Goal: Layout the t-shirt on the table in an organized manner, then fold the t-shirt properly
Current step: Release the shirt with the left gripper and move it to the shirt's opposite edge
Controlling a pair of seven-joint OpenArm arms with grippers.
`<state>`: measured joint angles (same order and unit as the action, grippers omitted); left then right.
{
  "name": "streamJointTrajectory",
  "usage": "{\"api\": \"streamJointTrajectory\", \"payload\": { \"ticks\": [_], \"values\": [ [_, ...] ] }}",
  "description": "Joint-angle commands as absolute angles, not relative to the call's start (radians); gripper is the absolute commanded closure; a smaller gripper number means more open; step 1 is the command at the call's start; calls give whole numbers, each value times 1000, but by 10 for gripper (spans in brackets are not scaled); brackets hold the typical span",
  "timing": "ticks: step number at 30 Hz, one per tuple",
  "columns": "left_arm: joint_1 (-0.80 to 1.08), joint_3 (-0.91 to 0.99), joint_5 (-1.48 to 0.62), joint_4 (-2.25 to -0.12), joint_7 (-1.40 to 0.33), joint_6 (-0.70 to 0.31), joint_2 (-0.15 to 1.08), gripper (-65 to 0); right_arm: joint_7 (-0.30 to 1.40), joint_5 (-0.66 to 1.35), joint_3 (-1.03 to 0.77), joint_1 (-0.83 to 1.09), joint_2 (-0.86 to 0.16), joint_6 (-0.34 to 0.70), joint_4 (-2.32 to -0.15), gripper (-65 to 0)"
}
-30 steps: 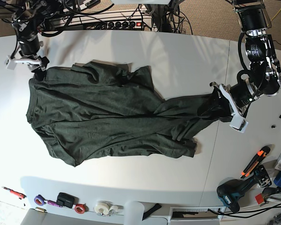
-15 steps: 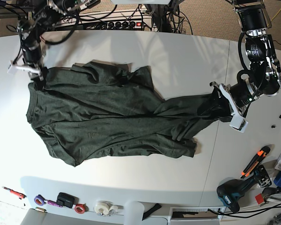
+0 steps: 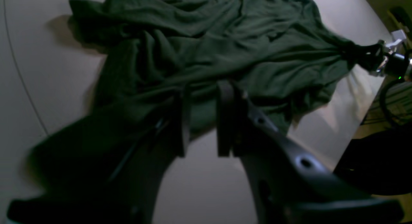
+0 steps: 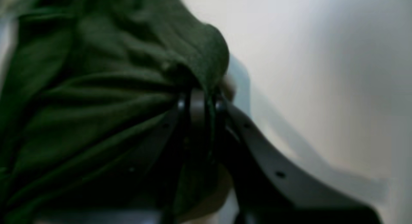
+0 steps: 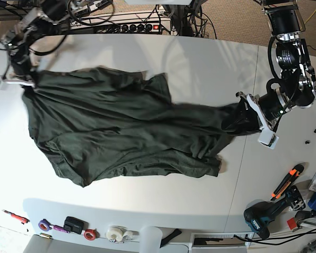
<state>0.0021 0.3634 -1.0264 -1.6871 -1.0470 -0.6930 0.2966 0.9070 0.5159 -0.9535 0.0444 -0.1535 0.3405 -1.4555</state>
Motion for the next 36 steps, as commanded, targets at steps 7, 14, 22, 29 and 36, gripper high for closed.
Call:
{"api": "streamJointTrajectory", "payload": {
  "ticks": [7,14,22,29,36],
  "values": [
    [-14,229,-1025,-1702,-1025,-698,308,-123,878,505,-956,33,-294,335,-1472,0],
    [-14,11,-1038,-1703,-1027,-698,308,-123,877,470,-957,31,-354,332,-1472,0],
    [-14,-135,-1227,-1715,-1190,-698,308,-208,882,474,-953,31,-338,332,-1472,0],
    [-22,-434,-796,-1715,-923,-698,288,-241,883,474,-950,31,-338,333,-1472,0],
    [-34,-635,-312,-1715,-716,-596,207,-241,884,474,-950,31,-338,332,-1472,0]
  ]
}}
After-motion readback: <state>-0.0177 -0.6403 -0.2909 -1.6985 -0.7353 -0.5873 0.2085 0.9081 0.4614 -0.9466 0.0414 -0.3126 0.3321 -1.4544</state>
